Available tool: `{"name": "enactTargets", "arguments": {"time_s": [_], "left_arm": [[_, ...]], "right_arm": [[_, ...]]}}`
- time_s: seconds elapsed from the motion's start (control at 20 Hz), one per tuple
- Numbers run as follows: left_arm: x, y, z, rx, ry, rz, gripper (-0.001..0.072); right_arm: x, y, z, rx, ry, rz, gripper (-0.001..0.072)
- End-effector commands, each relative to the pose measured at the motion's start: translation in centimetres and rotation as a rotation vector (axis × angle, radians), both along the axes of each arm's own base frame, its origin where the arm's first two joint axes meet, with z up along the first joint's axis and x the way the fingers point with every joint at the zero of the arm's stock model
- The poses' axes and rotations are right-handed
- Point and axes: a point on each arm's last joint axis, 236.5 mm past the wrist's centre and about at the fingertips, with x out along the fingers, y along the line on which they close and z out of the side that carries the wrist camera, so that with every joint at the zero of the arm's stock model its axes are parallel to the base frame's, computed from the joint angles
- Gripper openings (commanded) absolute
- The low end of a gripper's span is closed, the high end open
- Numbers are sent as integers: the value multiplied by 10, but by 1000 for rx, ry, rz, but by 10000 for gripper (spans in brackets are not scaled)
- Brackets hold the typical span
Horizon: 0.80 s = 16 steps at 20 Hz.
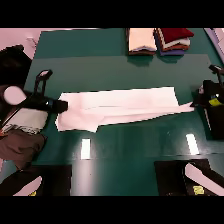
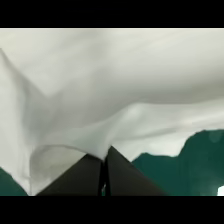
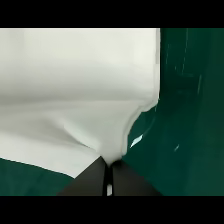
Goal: Fold the shirts.
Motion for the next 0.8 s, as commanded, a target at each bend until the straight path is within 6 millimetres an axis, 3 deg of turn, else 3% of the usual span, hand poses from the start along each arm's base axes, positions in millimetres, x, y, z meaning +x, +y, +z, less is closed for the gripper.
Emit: {"name": "enactTargets", "arguments": {"time_s": [0.0,0.15,0.3,0.45,0.5,0.55,0.6,0.75], "left_arm": [[64,12,-8,25,-83,63,24],[90,23,-21,29,-115,104,25],[104,21,-35,17,-123,124,25],[114,20,-32,5,-159,137,29],[116,20,-28,3,-166,137,253],[117,19,-24,0,-167,136,517],[116,18,-18,0,-161,129,550],[110,14,-1,2,-120,97,549]], "right_arm": [[46,1,-12,24,13,18,14],[76,15,-30,55,46,42,14],[97,26,-49,74,84,63,16],[120,41,-57,154,58,51,18],[130,44,-54,184,30,40,41],[139,44,-48,213,-1,26,242],[145,42,-41,239,-26,11,421],[136,19,-32,255,-29,30,449]]}}
